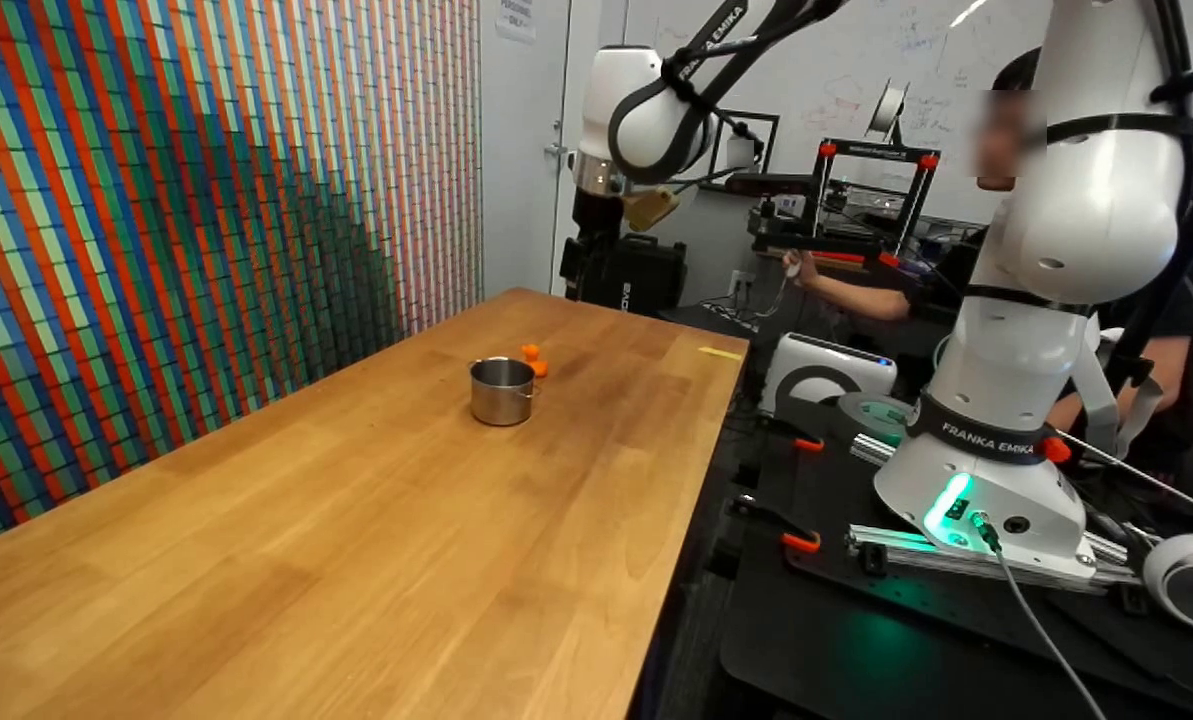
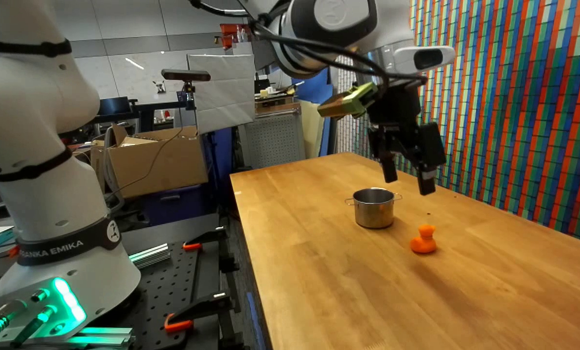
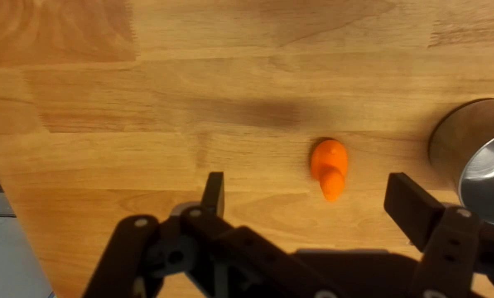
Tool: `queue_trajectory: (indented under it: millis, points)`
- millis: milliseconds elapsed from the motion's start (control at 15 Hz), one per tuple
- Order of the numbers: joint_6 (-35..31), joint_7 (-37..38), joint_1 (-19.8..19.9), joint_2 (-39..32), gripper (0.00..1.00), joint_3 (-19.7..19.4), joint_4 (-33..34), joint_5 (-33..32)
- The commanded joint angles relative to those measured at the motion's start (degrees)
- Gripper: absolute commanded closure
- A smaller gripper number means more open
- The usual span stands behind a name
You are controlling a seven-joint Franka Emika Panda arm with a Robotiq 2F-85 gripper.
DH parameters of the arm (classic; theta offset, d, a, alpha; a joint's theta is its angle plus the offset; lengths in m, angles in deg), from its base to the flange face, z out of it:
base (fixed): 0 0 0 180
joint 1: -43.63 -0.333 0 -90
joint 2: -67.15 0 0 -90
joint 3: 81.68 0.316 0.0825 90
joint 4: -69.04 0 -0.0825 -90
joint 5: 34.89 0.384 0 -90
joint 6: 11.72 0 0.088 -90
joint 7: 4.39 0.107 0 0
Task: Place the orange rubber duck in the pot
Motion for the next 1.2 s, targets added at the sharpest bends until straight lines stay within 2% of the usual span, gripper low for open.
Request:
queue_trajectory:
  millis: [0, 600, 933, 1133]
  points:
    - [-2.9, 1.2, -0.9, -8.9, 0.00, -0.5, 5.7, 2.2]
    - [-10.9, 2.0, -2.9, -21.8, 0.00, 1.6, 12.1, 7.6]
    - [-11.6, 2.6, -5.1, -25.3, 0.00, 0.4, 15.0, 6.9]
    - [-10.6, 2.1, -4.8, -26.1, 0.00, -0.4, 16.4, 6.7]
